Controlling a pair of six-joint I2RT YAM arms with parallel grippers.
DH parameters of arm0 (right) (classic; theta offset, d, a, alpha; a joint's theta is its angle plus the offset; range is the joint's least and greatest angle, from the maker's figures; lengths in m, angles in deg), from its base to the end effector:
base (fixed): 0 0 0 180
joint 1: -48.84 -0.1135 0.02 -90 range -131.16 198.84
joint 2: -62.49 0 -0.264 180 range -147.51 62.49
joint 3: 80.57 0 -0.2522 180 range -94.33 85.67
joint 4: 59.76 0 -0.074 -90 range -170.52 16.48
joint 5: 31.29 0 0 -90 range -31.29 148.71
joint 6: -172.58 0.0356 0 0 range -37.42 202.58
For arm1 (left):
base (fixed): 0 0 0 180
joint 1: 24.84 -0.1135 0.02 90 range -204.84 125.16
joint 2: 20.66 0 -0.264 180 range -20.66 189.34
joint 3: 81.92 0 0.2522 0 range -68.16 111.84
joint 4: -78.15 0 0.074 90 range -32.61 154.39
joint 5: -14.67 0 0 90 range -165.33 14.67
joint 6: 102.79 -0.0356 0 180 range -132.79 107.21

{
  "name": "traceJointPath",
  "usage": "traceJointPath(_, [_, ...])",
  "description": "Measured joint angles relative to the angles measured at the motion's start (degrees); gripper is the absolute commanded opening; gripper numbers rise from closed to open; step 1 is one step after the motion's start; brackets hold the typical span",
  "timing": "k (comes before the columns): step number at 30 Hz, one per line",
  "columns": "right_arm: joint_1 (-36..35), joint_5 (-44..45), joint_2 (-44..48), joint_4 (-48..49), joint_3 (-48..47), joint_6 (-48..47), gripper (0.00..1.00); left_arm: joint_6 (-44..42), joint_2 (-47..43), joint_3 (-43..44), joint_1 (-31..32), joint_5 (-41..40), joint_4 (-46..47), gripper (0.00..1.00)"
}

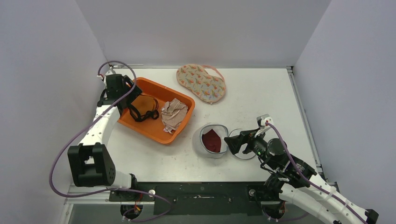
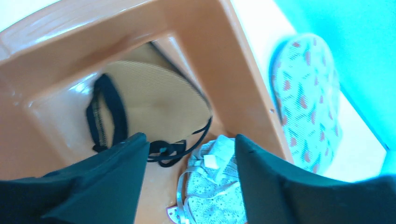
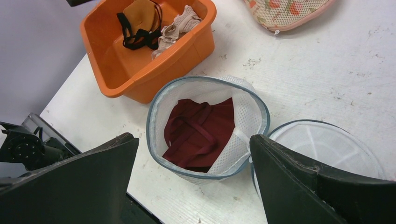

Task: Unzip the laundry bag and remove the bra
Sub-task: Place the bra in the bin.

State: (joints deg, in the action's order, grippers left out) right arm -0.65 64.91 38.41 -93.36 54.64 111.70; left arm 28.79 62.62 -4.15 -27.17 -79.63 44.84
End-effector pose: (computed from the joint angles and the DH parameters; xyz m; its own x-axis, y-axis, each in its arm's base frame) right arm 0.0819 0.0899 0.2860 -0.4611 0.2050 -0.8633 -0.5300 0.7166 0.4533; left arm 0.3251 0.0159 0.2828 -0.4029 -0.6787 -0.6140 -0.4897 0.7266 -0.4819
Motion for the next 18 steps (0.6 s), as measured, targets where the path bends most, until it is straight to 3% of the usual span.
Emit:
traceJointPath(3, [0.0, 0.0, -0.09, 0.04, 0.0, 0.07, 0.94, 0.81, -1.62, 0.0, 0.2, 2.75, 2.58, 0.3])
traceJointPath(7, [0.0, -0.02, -0.26, 0.04, 0.0, 0.22, 0.94, 1.07, 3.04, 0.09, 0.76, 5.09, 4.17, 0.15])
traceJointPath(11, [0.0, 0.0, -0.35, 0.02, 0.0, 0.28, 0.94, 1.25, 9.49, -0.13, 0.74, 5.68, 4.11, 0.09])
traceJointPath(18, [0.0, 0.37, -0.33, -0.13, 0.0, 1.22, 0.95, 1.29, 14.43, -0.48, 0.74, 5.68, 4.13, 0.08])
